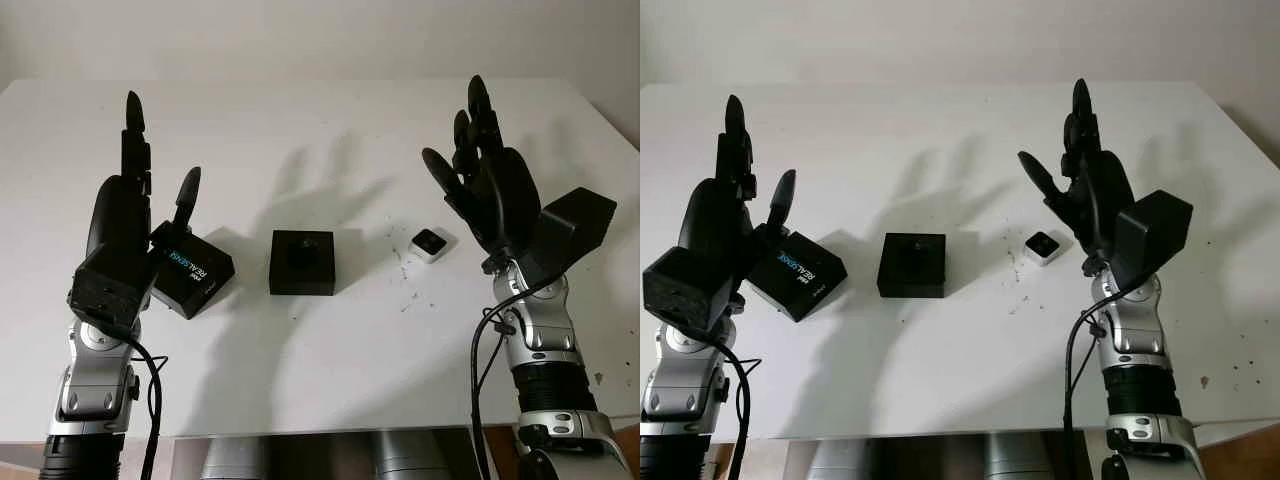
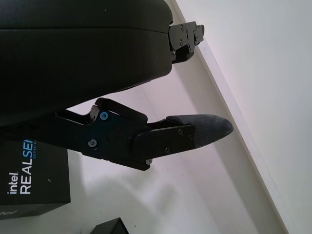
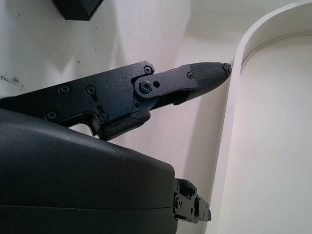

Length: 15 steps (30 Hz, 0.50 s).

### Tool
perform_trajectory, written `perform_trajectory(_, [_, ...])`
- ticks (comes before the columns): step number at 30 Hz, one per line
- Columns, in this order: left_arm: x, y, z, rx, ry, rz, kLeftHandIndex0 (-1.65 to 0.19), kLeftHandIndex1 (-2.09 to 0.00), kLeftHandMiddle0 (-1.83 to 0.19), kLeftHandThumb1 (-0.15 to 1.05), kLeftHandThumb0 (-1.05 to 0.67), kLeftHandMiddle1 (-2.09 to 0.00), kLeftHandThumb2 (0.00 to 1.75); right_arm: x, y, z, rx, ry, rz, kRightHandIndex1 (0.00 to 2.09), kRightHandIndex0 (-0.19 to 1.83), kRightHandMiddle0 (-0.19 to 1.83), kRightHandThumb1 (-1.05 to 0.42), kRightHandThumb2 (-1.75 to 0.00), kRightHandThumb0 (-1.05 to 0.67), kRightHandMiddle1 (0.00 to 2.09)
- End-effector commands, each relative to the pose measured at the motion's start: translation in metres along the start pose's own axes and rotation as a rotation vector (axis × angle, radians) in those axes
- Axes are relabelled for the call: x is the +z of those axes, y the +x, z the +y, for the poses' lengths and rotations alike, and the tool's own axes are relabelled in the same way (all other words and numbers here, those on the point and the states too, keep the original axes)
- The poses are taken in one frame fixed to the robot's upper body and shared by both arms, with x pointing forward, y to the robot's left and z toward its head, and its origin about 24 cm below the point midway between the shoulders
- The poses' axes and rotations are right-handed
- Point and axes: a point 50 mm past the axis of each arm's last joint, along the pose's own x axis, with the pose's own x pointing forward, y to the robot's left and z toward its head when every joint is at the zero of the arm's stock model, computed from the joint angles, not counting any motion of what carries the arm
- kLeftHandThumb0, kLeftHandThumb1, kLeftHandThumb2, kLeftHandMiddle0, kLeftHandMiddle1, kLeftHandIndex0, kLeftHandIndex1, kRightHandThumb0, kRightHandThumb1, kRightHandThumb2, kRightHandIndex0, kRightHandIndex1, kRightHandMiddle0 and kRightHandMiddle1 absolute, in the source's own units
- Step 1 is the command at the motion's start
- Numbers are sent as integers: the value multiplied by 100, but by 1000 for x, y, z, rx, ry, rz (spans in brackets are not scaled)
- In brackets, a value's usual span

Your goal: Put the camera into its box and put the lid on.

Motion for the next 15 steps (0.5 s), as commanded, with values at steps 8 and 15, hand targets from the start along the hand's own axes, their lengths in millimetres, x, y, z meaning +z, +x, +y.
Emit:
perform_trajectory(8, [3,4,0,4,-54,-28,18,-3,16,105,-67,-6,59,2,2,-1,12,7,-17,0,-19,-19,-105,-10,-76,0])
perform_trajectory(15, [3,3,1,23,-71,-19,16,-4,16,105,-70,-6,58,18,6,-20,85,-44,-26,3,-14,-15,-98,-4,-64,3])
